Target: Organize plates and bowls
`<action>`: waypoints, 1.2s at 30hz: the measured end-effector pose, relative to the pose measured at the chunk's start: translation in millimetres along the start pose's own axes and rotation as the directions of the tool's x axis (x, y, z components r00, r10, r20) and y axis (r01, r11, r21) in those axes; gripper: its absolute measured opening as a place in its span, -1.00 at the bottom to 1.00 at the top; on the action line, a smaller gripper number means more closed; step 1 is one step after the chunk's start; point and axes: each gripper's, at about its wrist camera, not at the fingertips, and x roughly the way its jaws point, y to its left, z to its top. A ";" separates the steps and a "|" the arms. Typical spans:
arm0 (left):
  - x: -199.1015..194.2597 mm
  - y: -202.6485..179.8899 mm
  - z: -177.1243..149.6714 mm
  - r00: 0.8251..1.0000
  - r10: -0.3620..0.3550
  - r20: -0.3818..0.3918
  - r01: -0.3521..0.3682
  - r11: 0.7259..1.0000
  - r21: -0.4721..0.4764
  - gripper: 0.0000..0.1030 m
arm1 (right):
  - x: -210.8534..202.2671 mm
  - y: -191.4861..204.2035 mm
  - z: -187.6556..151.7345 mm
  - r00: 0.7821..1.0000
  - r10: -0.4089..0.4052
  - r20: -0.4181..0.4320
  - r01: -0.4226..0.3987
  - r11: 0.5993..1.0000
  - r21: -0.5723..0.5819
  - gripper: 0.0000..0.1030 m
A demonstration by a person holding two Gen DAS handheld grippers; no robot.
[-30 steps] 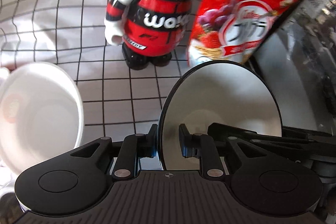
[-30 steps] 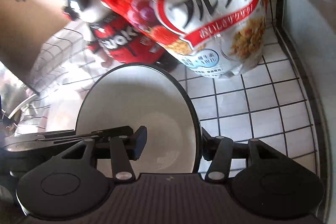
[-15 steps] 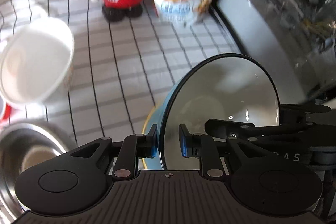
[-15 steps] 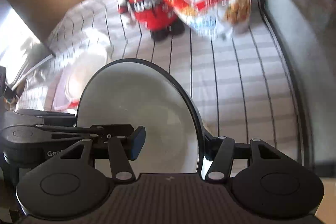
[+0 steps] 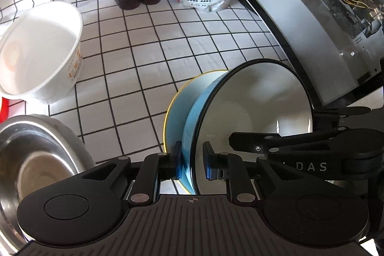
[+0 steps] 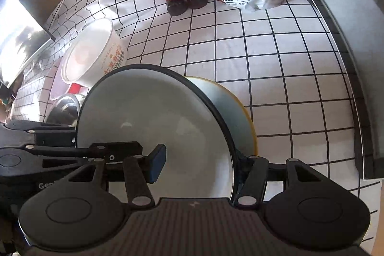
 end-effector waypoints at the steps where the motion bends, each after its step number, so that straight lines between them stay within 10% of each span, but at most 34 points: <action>1: -2.0 -1.3 -0.4 1.000 0.009 0.008 -0.010 1.000 0.009 -0.64 | 0.3 0.2 0.0 1.000 0.000 -0.002 0.000 1.000 -0.003 0.10; 36: -40.5 11.7 6.7 0.988 -0.028 0.149 0.028 1.000 0.003 -0.60 | -46.3 -14.5 -4.6 0.992 -0.052 0.115 0.048 0.998 0.042 0.47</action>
